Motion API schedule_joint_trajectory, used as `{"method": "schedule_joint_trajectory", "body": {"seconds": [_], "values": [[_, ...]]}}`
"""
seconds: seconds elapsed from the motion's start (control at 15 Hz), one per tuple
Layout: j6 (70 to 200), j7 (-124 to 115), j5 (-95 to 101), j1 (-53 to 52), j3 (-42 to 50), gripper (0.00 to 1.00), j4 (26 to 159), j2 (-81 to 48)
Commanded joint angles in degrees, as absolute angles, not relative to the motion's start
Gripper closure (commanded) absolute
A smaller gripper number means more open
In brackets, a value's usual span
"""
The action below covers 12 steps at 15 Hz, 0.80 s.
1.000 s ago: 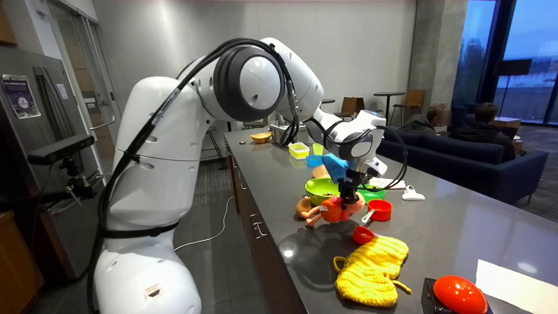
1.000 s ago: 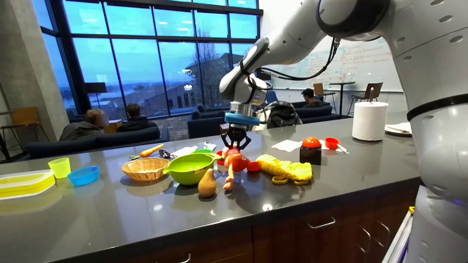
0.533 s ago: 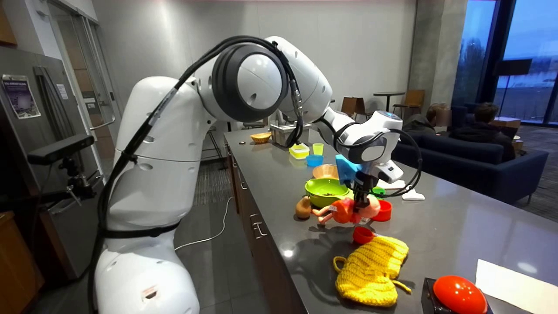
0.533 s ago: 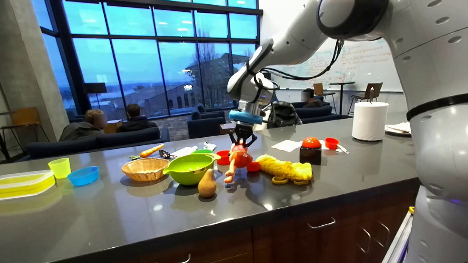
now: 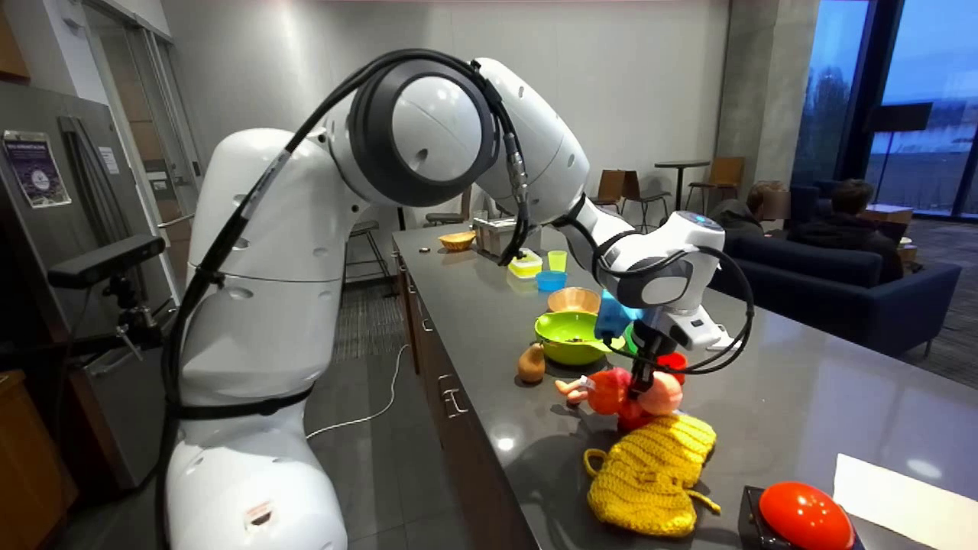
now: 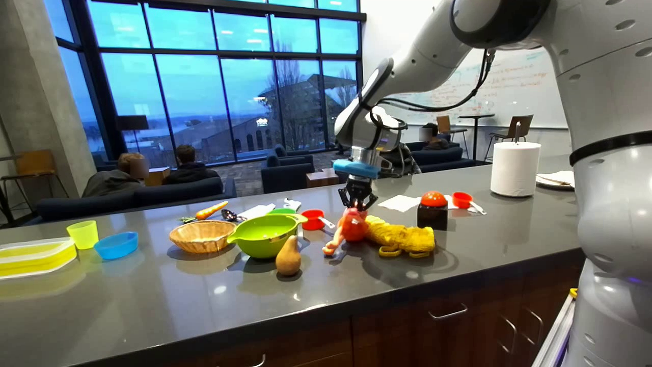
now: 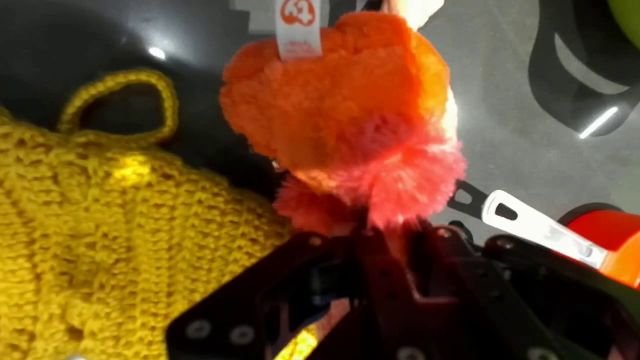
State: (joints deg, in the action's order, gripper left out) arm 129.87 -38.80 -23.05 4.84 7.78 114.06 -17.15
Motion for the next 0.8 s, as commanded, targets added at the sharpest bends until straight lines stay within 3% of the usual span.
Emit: {"method": "schedule_joint_trajectory", "body": {"seconds": [0.0,0.73], "values": [[131.89,-42.31,-24.38,5.16,8.34,0.96,121.28,-11.23],[132.96,-50.14,-20.98,5.71,9.14,0.96,132.34,-2.03]]}}
